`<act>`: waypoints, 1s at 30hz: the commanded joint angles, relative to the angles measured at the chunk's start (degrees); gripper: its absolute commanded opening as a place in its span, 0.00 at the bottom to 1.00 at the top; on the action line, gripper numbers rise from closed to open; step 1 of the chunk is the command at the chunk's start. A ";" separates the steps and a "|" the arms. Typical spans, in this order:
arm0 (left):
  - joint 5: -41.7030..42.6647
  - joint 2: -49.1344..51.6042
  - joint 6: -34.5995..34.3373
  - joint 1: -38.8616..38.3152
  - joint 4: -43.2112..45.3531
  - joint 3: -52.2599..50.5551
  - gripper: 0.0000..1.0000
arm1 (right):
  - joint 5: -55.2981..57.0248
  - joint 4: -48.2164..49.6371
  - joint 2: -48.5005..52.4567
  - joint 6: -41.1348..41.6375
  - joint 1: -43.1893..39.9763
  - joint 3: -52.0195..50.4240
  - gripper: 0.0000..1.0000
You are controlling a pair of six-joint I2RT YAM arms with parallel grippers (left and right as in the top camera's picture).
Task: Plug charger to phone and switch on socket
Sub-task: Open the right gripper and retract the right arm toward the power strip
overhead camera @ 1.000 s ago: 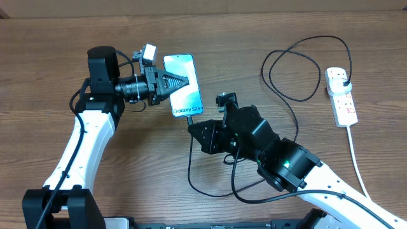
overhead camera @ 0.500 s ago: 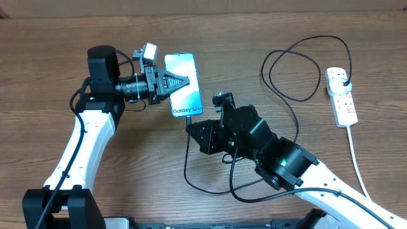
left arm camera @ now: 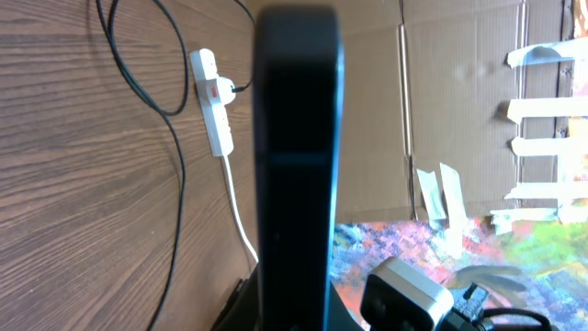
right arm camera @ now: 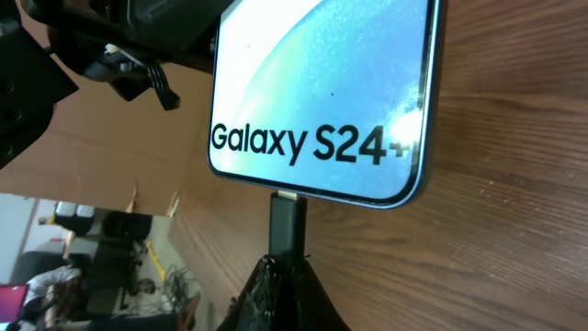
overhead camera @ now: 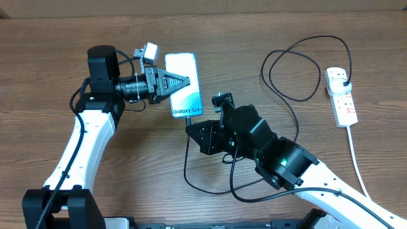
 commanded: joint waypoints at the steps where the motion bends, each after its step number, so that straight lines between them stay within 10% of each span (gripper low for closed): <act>1: 12.15 -0.76 3.26 -3.43 -1.14 -0.09 0.04 | 3.89 4.09 -0.90 -0.81 -3.98 1.44 0.04; 27: 12.61 -0.76 3.78 -3.43 -1.16 -0.09 0.04 | 2.80 4.42 -1.57 -0.92 -4.76 1.88 0.04; 30: 12.50 -0.76 4.20 -3.43 -1.14 -0.09 0.04 | 2.80 3.93 -1.70 -0.92 -4.76 1.88 0.45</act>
